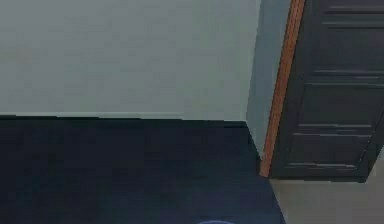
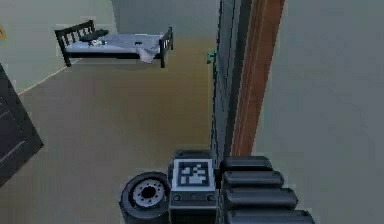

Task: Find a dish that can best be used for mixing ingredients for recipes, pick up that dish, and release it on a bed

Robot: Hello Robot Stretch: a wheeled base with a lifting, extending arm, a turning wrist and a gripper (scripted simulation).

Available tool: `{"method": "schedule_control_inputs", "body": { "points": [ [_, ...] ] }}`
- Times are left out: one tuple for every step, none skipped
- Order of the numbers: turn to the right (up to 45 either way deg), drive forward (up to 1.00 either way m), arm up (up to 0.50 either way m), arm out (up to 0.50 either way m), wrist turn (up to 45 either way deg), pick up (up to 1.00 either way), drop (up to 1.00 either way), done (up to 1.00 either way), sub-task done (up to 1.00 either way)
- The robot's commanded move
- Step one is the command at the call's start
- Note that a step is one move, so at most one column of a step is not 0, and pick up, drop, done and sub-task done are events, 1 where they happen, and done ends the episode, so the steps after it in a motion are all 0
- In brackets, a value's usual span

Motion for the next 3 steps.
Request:
{"method": "schedule_control_inputs", "body": {
  "points": [
    [45.0, 0.00, 0.00, 0.00, 0.0, 0.00, 0.00, 0.00, 0.00],
    [0.0, 0.50, 0.00, 0.00, 0.0, 0.00, 0.00, 0.00, 0.00],
    [0.0, 0.15, 0.00, 0.00, 0.0, 0.00, 0.00, 0.00, 0.00]
  ]
}}
